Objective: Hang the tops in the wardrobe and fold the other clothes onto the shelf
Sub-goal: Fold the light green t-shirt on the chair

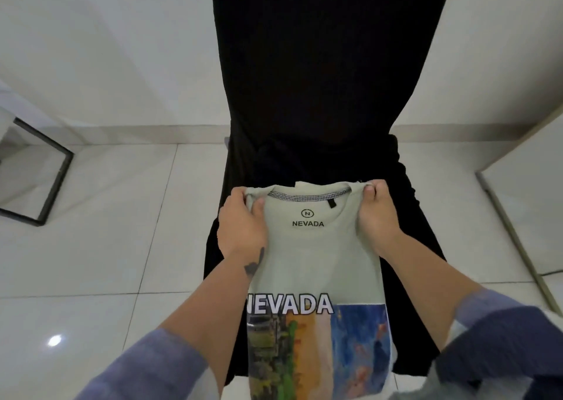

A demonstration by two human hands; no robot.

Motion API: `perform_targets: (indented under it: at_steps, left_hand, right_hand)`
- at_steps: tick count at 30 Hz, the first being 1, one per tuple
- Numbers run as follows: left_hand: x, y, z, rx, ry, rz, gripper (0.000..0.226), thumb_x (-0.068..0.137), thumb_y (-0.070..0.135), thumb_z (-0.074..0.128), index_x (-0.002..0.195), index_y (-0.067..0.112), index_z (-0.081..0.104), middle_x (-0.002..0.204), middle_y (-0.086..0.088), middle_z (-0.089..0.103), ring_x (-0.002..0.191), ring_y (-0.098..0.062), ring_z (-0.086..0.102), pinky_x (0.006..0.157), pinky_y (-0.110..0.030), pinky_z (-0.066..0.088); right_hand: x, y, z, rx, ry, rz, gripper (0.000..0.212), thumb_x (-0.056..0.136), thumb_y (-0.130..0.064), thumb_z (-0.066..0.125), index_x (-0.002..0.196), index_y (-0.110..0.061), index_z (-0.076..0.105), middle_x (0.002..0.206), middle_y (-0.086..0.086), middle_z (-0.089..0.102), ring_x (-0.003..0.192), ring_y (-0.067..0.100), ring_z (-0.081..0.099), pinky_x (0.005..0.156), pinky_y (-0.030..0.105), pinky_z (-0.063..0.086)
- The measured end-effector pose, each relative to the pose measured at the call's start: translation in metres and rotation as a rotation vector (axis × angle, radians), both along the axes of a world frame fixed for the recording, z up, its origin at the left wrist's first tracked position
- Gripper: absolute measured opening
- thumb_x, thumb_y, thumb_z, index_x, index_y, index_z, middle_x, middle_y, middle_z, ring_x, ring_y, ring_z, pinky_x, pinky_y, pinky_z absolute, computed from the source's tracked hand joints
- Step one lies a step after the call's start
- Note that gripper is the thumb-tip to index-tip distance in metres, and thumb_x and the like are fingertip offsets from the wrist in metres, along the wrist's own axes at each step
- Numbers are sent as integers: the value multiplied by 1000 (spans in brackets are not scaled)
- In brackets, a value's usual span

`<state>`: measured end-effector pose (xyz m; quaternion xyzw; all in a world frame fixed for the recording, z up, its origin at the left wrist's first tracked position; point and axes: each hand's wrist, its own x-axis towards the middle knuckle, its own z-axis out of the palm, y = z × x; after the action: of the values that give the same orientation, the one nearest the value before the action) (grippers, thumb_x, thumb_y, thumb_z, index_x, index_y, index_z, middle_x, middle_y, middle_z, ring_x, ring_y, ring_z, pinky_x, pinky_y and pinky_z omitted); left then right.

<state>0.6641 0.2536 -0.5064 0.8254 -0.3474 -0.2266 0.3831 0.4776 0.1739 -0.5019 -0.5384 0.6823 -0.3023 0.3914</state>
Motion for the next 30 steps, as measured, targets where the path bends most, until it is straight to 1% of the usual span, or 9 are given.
perform_targets:
  at_steps: [3, 7, 10, 13, 17, 21, 23, 27, 30]
  left_hand:
    - [6, -3, -14, 59, -98, 29, 27, 95, 33, 50, 116, 16, 53, 117, -5, 53, 111, -25, 46, 82, -33, 37]
    - [3, -4, -15, 69, -137, 52, 28, 96, 37, 48, 117, 19, 52, 117, -2, 51, 113, -22, 41, 82, -33, 37]
    - [0, -4, -13, 17, -72, 100, 23, 94, 35, 51, 114, 22, 53, 104, 4, 54, 109, -21, 44, 88, -40, 42]
    - [1, -3, -14, -94, -23, 105, 16, 94, 29, 54, 108, 22, 56, 108, 4, 57, 102, -17, 50, 86, -36, 44]
    - [4, 4, -14, -85, 1, 96, 18, 94, 38, 52, 105, 23, 55, 109, 11, 49, 79, -3, 53, 65, -19, 41]
    - [8, 7, -18, 41, -91, 31, 30, 91, 51, 46, 97, 23, 57, 92, 6, 61, 87, -18, 59, 73, -41, 52]
    - [5, 12, -16, -21, -149, 5, 21, 93, 41, 50, 100, 22, 56, 93, 6, 59, 91, -19, 54, 75, -41, 49]
    - [-2, 22, -10, -130, -174, -27, 10, 93, 20, 54, 103, 23, 55, 98, 7, 56, 94, -19, 49, 78, -41, 44]
    - [-4, 29, -9, -104, -200, -61, 28, 85, -2, 50, 93, 25, 52, 98, 7, 56, 94, -21, 49, 78, -43, 43]
  right_hand:
    - [3, -6, -12, 38, 348, 32, 31, 102, -28, 26, 117, -10, 46, 107, 12, 54, 96, 32, 53, 73, 34, 36]
    - [17, -5, -6, -95, 544, 82, 31, 93, -21, 43, 123, -21, 52, 126, 11, 45, 114, 31, 43, 82, 37, 37]
    - [30, 1, 0, -397, 573, 448, 37, 88, -34, 52, 124, -28, 53, 126, -2, 49, 120, 20, 41, 103, 37, 26]
    - [43, 1, 2, -324, 562, 737, 53, 86, -58, 51, 133, -33, 45, 128, -10, 48, 121, 12, 43, 111, 35, 19]
    - [52, -2, 1, -344, 637, 798, 57, 80, -69, 49, 124, -33, 48, 112, -11, 46, 109, 12, 45, 97, 33, 28]
    - [56, -4, 2, -368, 771, 860, 54, 80, -70, 46, 116, -32, 55, 108, -7, 41, 106, 15, 40, 92, 33, 30]
    - [56, -2, 4, -371, 783, 867, 51, 81, -68, 48, 117, -33, 54, 108, -7, 41, 105, 15, 43, 92, 35, 31]
    - [50, 9, 5, -608, 790, 878, 33, 81, -51, 63, 98, -23, 57, 96, -4, 51, 91, 20, 50, 84, 36, 36]
    - [45, 14, 6, -629, 763, 872, 28, 79, -38, 69, 92, -18, 56, 93, 0, 53, 86, 23, 51, 76, 35, 37]
